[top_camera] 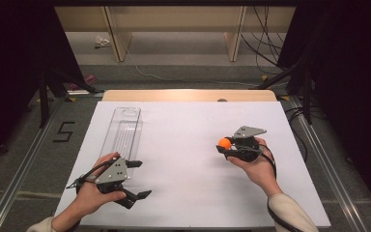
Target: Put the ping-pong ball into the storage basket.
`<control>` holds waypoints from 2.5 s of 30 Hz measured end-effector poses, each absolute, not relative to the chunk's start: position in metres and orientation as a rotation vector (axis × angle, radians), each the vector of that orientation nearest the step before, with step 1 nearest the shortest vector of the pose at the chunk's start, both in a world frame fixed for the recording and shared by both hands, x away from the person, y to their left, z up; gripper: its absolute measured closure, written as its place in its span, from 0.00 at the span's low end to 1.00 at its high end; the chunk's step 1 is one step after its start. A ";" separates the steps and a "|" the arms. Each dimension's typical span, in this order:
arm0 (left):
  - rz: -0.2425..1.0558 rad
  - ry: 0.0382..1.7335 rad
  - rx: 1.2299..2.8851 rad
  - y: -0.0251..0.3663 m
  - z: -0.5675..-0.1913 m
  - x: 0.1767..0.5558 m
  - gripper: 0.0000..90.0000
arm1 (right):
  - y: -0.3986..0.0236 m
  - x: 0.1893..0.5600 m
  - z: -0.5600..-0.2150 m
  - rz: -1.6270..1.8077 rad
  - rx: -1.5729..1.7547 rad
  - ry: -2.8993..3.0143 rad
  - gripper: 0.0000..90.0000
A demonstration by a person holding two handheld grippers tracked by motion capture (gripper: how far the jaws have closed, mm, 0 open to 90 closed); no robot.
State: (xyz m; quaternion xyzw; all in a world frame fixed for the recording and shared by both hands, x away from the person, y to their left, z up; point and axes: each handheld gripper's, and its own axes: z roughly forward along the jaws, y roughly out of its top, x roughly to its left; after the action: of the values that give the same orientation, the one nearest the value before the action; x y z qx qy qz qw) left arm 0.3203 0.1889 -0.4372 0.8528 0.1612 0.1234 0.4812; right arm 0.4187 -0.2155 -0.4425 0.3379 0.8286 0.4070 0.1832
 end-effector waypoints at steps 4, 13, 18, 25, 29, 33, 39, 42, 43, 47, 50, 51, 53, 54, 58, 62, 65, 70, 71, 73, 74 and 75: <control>0.302 0.393 2.078 0.189 -0.437 0.320 0.07 | -0.210 0.419 -0.441 1.158 0.944 2.341 0.57; 0.302 0.393 2.077 0.189 -0.437 0.320 0.07 | -0.202 0.421 -0.439 1.181 0.925 2.341 0.57; 0.299 0.391 2.079 0.187 -0.437 0.320 0.07 | -0.199 0.421 -0.437 1.188 0.914 2.338 0.57; 0.301 0.392 2.079 0.187 -0.437 0.321 0.07 | -0.197 0.420 -0.436 1.198 0.911 2.335 0.57; 0.301 0.388 2.079 0.186 -0.438 0.321 0.07 | -0.194 0.420 -0.435 1.212 0.901 2.334 0.57; 0.301 0.388 2.078 0.186 -0.438 0.321 0.07 | -0.188 0.420 -0.434 1.223 0.887 2.335 0.57; 0.301 0.388 2.077 0.186 -0.438 0.321 0.07 | -0.178 0.421 -0.432 1.243 0.867 2.339 0.57; 0.303 0.387 2.077 0.186 -0.437 0.321 0.07 | -0.173 0.422 -0.430 1.253 0.857 2.338 0.57; 0.303 0.390 2.076 0.186 -0.437 0.321 0.07 | -0.172 0.422 -0.430 1.257 0.855 2.339 0.57; 0.303 0.387 2.077 0.186 -0.437 0.321 0.07 | -0.165 0.423 -0.429 1.271 0.843 2.340 0.57; 0.302 0.389 2.077 0.187 -0.437 0.321 0.07 | -0.160 0.424 -0.429 1.276 0.836 2.342 0.57; 0.303 0.389 2.077 0.187 -0.437 0.321 0.07 | -0.159 0.425 -0.429 1.279 0.831 2.344 0.57; 0.302 0.389 2.077 0.187 -0.437 0.321 0.07 | -0.156 0.425 -0.429 1.282 0.827 2.346 0.57; 0.302 0.388 2.077 0.187 -0.437 0.321 0.07 | -0.154 0.425 -0.429 1.285 0.825 2.346 0.57; 0.302 0.388 2.077 0.187 -0.437 0.321 0.07 | -0.150 0.426 -0.428 1.294 0.819 2.348 0.57; 0.302 0.389 2.076 0.187 -0.437 0.321 0.07 | -0.147 0.427 -0.428 1.302 0.819 2.345 0.57; 0.303 0.388 2.076 0.187 -0.437 0.321 0.07 | -0.145 0.428 -0.428 1.307 0.816 2.343 0.57; 0.302 0.389 2.075 0.187 -0.437 0.321 0.07 | -0.142 0.429 -0.427 1.316 0.810 2.343 0.57; 0.303 0.389 2.073 0.187 -0.437 0.321 0.07 | -0.141 0.429 -0.426 1.318 0.811 2.343 0.57; 0.304 0.390 2.073 0.187 -0.437 0.321 0.07 | -0.140 0.429 -0.426 1.321 0.810 2.341 0.57; 0.302 0.390 2.074 0.187 -0.437 0.321 0.07 | -0.139 0.429 -0.426 1.324 0.809 2.341 0.57; 0.304 0.390 2.073 0.187 -0.437 0.321 0.07 | -0.138 0.429 -0.426 1.324 0.807 2.342 0.57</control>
State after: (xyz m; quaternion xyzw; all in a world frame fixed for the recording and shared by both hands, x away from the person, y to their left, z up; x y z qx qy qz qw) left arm 0.3209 0.1870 -0.4370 0.8513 0.1602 0.1247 0.4839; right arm 0.4295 -0.1384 -0.4258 0.2834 0.8223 0.4649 0.1654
